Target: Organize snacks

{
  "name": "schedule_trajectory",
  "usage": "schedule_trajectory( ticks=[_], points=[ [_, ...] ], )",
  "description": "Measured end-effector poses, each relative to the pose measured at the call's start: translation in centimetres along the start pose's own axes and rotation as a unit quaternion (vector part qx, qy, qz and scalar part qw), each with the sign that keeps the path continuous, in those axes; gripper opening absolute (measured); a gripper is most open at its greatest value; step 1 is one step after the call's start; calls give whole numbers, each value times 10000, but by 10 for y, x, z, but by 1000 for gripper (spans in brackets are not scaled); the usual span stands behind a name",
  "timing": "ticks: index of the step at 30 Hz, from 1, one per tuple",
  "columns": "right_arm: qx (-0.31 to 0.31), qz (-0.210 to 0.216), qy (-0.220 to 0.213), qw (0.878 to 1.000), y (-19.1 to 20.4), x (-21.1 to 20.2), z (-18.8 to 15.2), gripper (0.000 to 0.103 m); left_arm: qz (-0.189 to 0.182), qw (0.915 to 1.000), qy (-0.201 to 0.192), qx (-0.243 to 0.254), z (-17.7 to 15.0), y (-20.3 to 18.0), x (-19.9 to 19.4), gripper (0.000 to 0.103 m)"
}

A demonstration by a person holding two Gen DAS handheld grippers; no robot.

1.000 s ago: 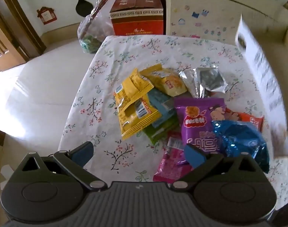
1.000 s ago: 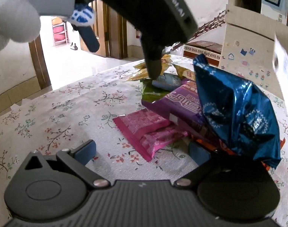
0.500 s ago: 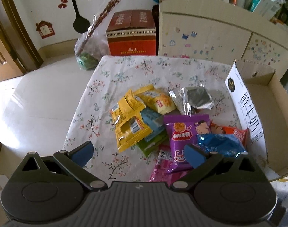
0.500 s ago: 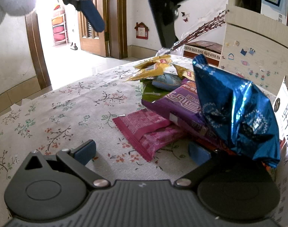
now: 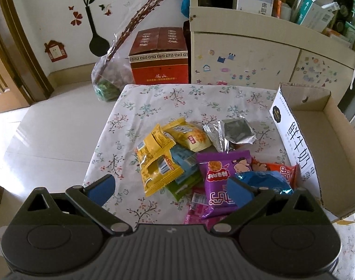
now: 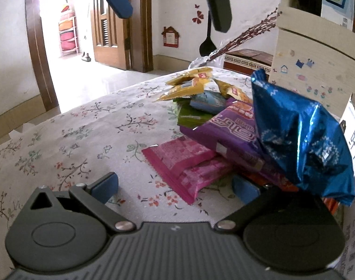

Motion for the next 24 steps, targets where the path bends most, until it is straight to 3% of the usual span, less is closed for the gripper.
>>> schedule_trajectory(
  ticks=[5,8,13,19,24],
  points=[
    [274,-319,6,9991,2,-6,-3,103,-22,10000,-1,5,-2,-1,-1,103],
    [503,-638,326,9962,6,-10,-3,103,-37,10000,-35,-1,-1,0,-3,103],
    [795,-681,1051,9889,11,-16,1,102,-29,9999,-104,-19,0,2,-7,103],
    [1191,-1195,1067,9799,6,-45,9,102,101,9997,-183,-106,-6,10,-14,103],
    [1707,-1367,757,9728,-3,-84,26,102,305,9995,-81,-55,-21,16,-14,103]
  ],
)
Point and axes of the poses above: each gripper's, at about its wrist camera, not at the fingertips, and x roughly the way its jaws point, y to its left, z to its top, the point moved 7 cm from there along x, roughly the way its jaws point, and after that the axes turned 11 degrees about x, right-handed, at the moved point
